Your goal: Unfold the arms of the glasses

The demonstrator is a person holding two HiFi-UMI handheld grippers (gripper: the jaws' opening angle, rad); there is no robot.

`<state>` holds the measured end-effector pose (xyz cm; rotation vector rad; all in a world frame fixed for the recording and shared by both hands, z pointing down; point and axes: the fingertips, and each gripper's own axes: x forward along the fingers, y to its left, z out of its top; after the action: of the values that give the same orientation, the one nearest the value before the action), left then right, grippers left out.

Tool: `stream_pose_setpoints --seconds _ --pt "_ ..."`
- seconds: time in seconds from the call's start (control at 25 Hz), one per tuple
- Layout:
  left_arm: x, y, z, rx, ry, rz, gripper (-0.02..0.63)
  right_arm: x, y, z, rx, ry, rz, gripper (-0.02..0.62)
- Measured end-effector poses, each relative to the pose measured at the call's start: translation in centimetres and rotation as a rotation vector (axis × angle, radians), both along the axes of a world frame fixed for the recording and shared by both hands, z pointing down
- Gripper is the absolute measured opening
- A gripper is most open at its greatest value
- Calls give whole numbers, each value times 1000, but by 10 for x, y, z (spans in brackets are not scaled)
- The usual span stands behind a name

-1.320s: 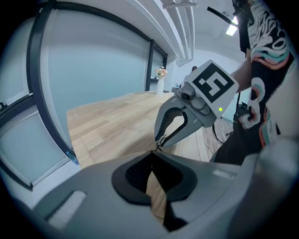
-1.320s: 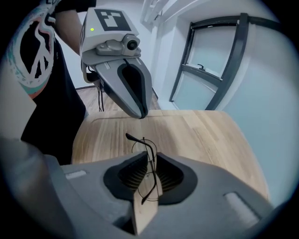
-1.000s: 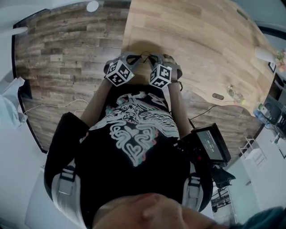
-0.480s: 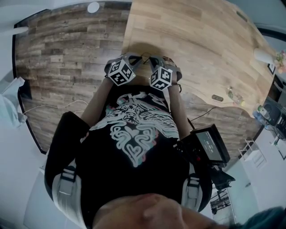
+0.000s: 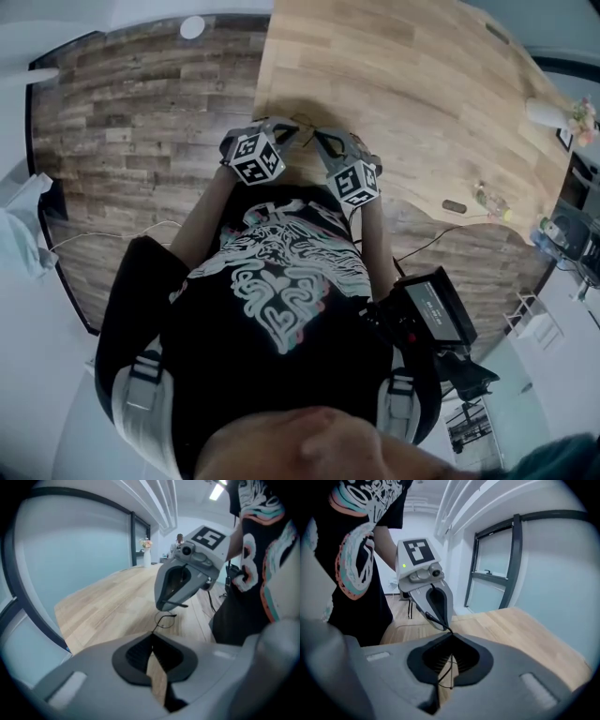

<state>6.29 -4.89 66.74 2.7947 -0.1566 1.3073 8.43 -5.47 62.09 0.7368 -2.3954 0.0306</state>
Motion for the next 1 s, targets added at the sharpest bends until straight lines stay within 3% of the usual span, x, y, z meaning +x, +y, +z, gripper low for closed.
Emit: stream_pose_setpoints --seconds 0.2,0.4,0.6,0.76,0.92,1.0 --pt "14 2 -10 68 -3 90 -11 0 4 -42 41 -263 72 -2" --pt "20 3 -5 98 -40 166 -11 8 2 -59 15 -394 146 -2" --pt "23 10 4 70 -90 258 -3 10 4 -52 -8 -387 144 -2" --pt "32 15 8 52 -129 349 48 11 7 -49 -5 -362 111 -2" --pt "41 16 15 78 -167 441 51 9 10 -46 -10 -339 83 -2" --pt "42 22 21 52 -197 498 51 7 12 -46 -10 -333 74 -2"
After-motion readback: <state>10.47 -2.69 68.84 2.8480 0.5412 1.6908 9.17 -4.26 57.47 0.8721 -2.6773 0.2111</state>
